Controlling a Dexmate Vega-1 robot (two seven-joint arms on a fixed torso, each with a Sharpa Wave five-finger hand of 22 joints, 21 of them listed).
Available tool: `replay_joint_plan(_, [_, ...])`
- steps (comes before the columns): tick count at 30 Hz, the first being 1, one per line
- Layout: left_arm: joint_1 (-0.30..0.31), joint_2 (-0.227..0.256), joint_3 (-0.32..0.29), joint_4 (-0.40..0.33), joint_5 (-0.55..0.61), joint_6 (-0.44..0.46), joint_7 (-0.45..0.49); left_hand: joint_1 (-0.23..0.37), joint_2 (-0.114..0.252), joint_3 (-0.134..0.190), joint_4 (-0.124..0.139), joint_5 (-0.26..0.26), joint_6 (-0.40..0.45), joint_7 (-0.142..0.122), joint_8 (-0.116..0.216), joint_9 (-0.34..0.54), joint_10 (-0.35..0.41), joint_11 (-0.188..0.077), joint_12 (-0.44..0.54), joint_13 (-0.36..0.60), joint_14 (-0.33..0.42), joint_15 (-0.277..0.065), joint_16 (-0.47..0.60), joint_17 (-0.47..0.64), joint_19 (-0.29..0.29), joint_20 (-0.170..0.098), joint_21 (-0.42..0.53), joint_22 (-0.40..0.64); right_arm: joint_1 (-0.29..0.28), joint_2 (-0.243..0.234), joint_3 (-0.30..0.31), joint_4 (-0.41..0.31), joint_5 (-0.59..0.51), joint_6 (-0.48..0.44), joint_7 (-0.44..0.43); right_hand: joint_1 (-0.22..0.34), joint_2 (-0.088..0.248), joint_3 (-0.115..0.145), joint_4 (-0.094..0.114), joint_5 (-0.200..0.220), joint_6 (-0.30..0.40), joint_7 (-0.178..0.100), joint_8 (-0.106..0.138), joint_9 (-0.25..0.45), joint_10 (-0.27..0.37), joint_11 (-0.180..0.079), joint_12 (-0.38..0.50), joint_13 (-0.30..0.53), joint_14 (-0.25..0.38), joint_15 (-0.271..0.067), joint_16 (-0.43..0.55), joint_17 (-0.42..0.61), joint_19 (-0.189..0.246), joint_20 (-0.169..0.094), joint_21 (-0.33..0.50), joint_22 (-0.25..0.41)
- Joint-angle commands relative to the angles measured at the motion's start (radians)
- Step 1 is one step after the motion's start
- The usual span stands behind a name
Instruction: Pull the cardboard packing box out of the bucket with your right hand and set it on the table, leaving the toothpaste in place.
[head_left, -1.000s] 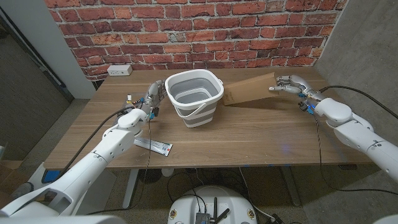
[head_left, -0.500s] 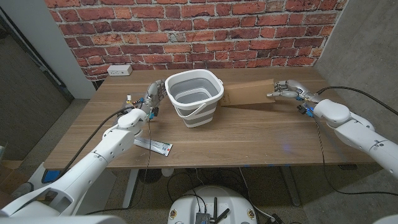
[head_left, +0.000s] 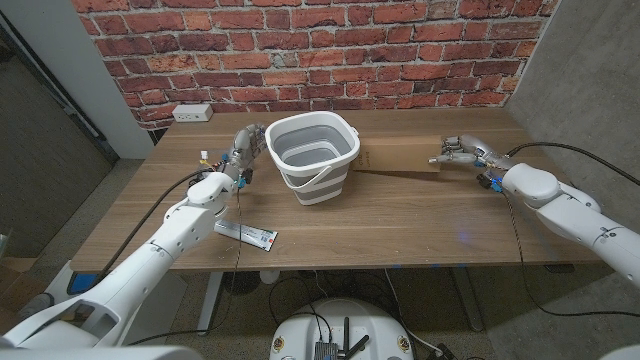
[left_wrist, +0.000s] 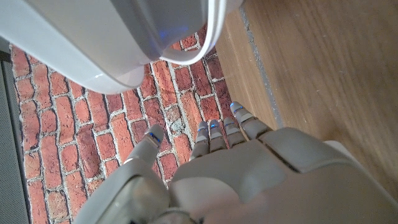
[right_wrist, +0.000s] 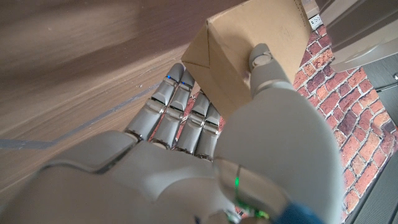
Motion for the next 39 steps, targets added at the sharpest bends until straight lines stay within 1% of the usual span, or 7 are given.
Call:
replay_joint_plan(1, [0.023,-0.01,-0.017,-0.004,-0.014,-0.027,0.013,-0.009,0.051,0.003,0.0,-0.003,0.007,-0.006,0.002,0.004,0.005,-0.003,-0.001,0.002,0.002,0.002,0.0,0.003,0.009,-0.034,0.0,0.004,-0.029,-0.01,-0.016,-0.025,-0.037,-0.059,-0.052,0.097,0.095,-0.008,0.0,0.006,0.106,-0.115,0.001,0.016,0.022,-0.036,0.004,0.008,-0.02,-0.151,-0.005,0.005,-0.011,-0.114,-0.003,0.003])
replay_joint_plan(7, [0.035,-0.006,-0.021,-0.014,-0.015,-0.03,0.018,-0.01,0.051,0.003,0.0,-0.002,0.007,-0.007,0.002,0.004,0.005,-0.002,-0.001,0.002,0.002,0.002,0.0,0.003,0.009,-0.035,0.0,0.004,-0.04,-0.029,-0.019,-0.045,-0.045,-0.082,-0.05,0.1,0.09,-0.015,0.002,0.007,0.079,-0.12,-0.013,0.016,-0.003,-0.044,-0.004,0.012,-0.047,-0.146,-0.014,0.01,-0.018,-0.104,-0.006,0.002])
replay_joint_plan(16, [0.054,-0.003,-0.022,-0.034,-0.02,-0.024,0.027,-0.01,0.052,0.003,0.0,-0.002,0.008,-0.004,0.003,0.004,0.005,-0.003,-0.001,0.002,0.002,0.002,0.0,0.003,0.009,-0.035,0.0,0.004,-0.04,-0.05,-0.026,-0.066,-0.055,-0.087,-0.026,0.096,0.081,-0.035,0.009,0.006,0.016,-0.127,-0.045,0.016,-0.077,-0.048,-0.021,0.021,-0.127,-0.137,-0.035,0.028,-0.045,-0.088,-0.018,-0.002])
replay_joint_plan(26, [0.085,0.0,-0.032,-0.053,-0.024,-0.044,0.032,-0.01,0.054,0.004,0.001,-0.002,0.01,-0.003,0.003,0.004,0.005,-0.004,-0.001,0.002,0.003,0.002,0.0,0.003,0.009,-0.034,0.0,0.004,-0.025,-0.063,-0.037,-0.077,-0.05,-0.097,0.028,0.072,0.07,-0.06,0.018,0.002,-0.096,-0.121,-0.096,0.016,-0.167,-0.022,-0.032,0.021,-0.197,-0.122,-0.054,0.05,-0.061,-0.062,-0.028,-0.005])
replay_joint_plan(29, [0.088,0.004,-0.034,-0.06,-0.022,-0.04,0.039,-0.01,0.054,0.004,0.001,-0.002,0.01,-0.003,0.003,0.004,0.006,0.0,-0.001,0.002,0.003,0.004,0.0,0.003,0.009,-0.033,0.0,0.004,-0.022,-0.064,-0.039,-0.081,-0.05,-0.101,0.035,0.068,0.066,-0.068,0.017,-0.002,-0.139,-0.122,-0.116,0.017,-0.223,-0.012,-0.038,0.018,-0.226,-0.106,-0.061,0.059,-0.071,-0.052,-0.033,-0.006])
replay_joint_plan(36, [0.089,0.004,-0.038,-0.053,-0.027,-0.052,0.027,-0.01,0.054,0.004,0.002,-0.002,0.01,-0.003,0.003,0.004,0.006,-0.001,-0.001,0.002,0.003,0.003,0.0,0.003,0.009,-0.034,0.0,0.004,-0.004,-0.063,-0.048,-0.079,-0.045,-0.116,0.065,0.06,0.061,-0.078,0.019,-0.009,-0.2,-0.114,-0.142,0.018,-0.28,-0.001,-0.038,0.015,-0.256,-0.09,-0.068,0.067,-0.087,-0.034,-0.04,-0.007])
replay_joint_plan(39, [0.086,0.003,-0.038,-0.048,-0.028,-0.048,0.026,-0.01,0.054,0.005,0.002,-0.002,0.01,-0.004,0.003,0.004,0.006,-0.001,-0.001,0.002,0.003,0.003,0.0,0.003,0.009,-0.033,0.0,0.004,0.006,-0.065,-0.051,-0.076,-0.034,-0.121,0.093,0.058,0.059,-0.084,0.018,-0.014,-0.238,-0.118,-0.159,0.018,-0.325,0.008,-0.038,0.013,-0.289,-0.067,-0.081,0.068,-0.094,-0.018,-0.043,-0.007])
